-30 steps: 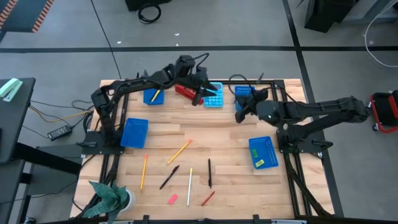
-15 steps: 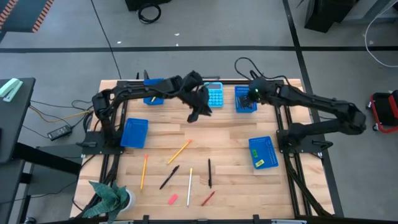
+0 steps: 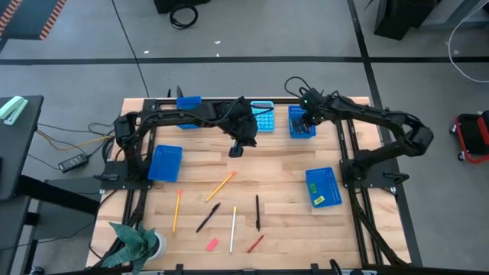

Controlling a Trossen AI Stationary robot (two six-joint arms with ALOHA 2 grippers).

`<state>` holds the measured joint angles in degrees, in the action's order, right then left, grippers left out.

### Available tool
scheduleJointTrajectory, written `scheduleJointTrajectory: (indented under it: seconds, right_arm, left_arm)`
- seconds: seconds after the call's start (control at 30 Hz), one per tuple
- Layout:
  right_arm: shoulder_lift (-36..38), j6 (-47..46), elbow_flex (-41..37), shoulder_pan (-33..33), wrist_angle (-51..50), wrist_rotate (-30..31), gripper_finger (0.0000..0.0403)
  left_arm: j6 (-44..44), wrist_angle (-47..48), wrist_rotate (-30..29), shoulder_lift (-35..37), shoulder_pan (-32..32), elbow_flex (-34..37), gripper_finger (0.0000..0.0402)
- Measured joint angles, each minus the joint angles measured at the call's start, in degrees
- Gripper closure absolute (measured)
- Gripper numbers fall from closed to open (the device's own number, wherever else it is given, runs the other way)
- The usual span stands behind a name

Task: Sort crayons/erasers/pens/pencils in bins
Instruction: Put the green crayon into the top right bin, then put the left black pen into the top left bin

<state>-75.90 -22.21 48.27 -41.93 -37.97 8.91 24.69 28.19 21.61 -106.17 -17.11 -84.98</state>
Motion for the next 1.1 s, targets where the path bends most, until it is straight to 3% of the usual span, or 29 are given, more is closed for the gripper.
scheduleJointTrajectory:
  seconds: [0.3,0.77,0.97,1.1]
  right_arm:
    - [-1.31,0.60,0.00,-0.76,3.74,-0.02,0.0353]
    - [-1.05,0.75,0.00,-0.01,4.91,0.00,0.0290]
    - [2.54,1.29,0.00,3.69,4.98,-0.02,0.0285]
    - [6.18,-2.25,0.00,10.36,8.42,0.03,0.0285]
  left_arm:
    - [-3.59,-0.87,0.26,-0.02,-0.58,1.32,0.0362]
    - [-12.13,-0.01,0.02,-0.11,-2.34,6.36,0.0378]
    - [-10.07,8.39,-2.52,-0.11,-2.27,6.78,0.0387]
    - [-11.60,12.31,-3.59,-0.11,-3.04,6.76,0.0388]
